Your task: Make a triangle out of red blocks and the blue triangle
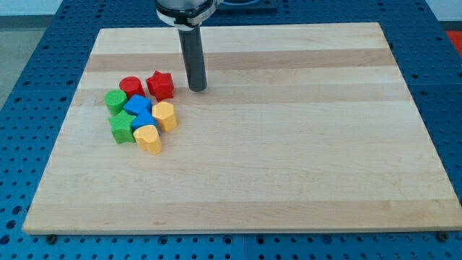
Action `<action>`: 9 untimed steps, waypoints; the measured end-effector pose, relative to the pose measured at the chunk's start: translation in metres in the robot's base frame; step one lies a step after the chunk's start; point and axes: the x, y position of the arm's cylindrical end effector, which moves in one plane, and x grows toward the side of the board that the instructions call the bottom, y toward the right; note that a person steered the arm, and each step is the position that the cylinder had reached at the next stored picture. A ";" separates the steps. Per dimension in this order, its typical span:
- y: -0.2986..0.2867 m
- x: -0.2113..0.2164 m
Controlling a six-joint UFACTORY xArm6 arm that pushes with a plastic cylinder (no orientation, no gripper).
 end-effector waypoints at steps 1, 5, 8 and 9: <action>0.000 0.001; -0.061 0.195; -0.074 0.135; -0.074 0.134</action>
